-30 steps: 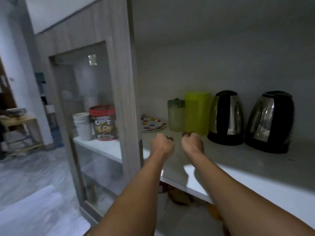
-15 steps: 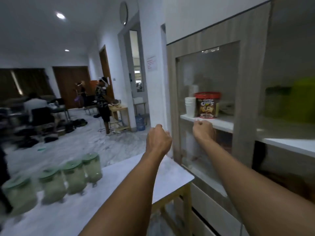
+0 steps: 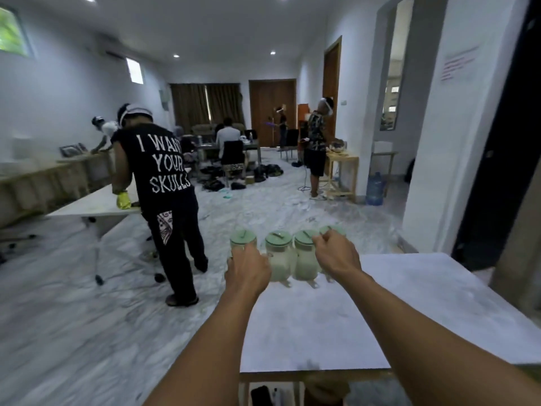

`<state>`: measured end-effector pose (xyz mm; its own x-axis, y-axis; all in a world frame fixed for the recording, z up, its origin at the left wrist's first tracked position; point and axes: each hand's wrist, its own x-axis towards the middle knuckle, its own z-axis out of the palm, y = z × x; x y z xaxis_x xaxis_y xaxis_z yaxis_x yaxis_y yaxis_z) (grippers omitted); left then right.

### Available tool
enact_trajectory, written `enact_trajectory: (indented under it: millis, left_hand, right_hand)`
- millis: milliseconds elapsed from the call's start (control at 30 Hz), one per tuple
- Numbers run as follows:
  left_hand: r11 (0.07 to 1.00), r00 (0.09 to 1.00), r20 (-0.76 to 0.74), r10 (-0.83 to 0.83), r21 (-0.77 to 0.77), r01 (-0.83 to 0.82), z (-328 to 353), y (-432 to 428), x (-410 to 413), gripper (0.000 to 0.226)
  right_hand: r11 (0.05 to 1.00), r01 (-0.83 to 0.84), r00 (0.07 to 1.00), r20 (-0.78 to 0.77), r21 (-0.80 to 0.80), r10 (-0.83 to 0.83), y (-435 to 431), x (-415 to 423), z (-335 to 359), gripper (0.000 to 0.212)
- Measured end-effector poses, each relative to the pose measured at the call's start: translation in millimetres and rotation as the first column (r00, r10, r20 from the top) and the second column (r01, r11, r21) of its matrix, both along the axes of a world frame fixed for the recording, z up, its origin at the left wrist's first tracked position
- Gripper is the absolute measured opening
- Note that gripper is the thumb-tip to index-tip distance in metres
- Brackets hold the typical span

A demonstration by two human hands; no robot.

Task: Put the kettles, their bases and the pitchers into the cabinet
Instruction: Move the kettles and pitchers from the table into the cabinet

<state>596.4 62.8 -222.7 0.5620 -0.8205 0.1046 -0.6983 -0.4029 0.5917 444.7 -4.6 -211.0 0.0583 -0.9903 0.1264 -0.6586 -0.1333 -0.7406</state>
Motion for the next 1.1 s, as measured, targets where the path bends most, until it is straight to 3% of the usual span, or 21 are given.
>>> enact_trajectory:
  millis: [233, 400, 667, 767, 833, 900, 967, 1100]
  left_hand:
    - [0.988, 0.988, -0.09, 0.128, 0.095, -0.12, -64.9, -77.4, 95.8, 0.039]
    - [0.965, 0.952, -0.226, 0.209, 0.203, -0.164, -117.4, -166.9, 141.3, 0.036]
    - [0.915, 0.827, -0.414, 0.379, 0.304, -0.267, -167.8, -267.0, 155.8, 0.078]
    - [0.909, 0.816, -0.426, 0.391, 0.319, -0.269, -179.8, -282.8, 165.4, 0.063]
    - [0.928, 0.826, -0.446, 0.343, 0.297, -0.225, -181.8, -285.2, 172.7, 0.044]
    - [0.946, 0.825, -0.482, 0.296, 0.267, -0.183, -176.4, -283.3, 180.5, 0.034]
    - [0.964, 0.827, -0.512, 0.233, 0.235, -0.126, -164.1, -277.0, 188.5, 0.034]
    - [0.982, 0.838, -0.544, 0.047, 0.178, 0.06, -117.8, -251.2, 197.7, 0.038]
  right_hand:
    - [0.987, -0.071, 0.995, -0.063, 0.141, 0.081, -97.2, 105.8, -72.1, 0.04]
    - [0.952, 0.075, 0.984, -0.18, 0.297, -0.021, -191.4, 140.7, -120.3, 0.053]
    - [0.873, 0.246, 0.954, -0.266, 0.421, -0.141, -256.5, 169.4, -171.1, 0.044]
    - [0.889, 0.225, 0.958, -0.257, 0.399, -0.127, -254.9, 179.0, -181.2, 0.046]
    - [0.882, 0.205, 0.97, -0.21, 0.424, -0.125, -248.6, 186.8, -184.7, 0.045]
    - [0.863, 0.206, 0.979, -0.094, 0.462, -0.183, -239.7, 193.8, -183.0, 0.027]
    - [0.848, 0.197, 0.969, 0.037, 0.492, -0.246, -222.3, 200.3, -173.9, 0.01]
    - [0.822, 0.261, 0.887, 0.211, 0.507, -0.412, -169.6, 205.7, -136.2, 0.005]
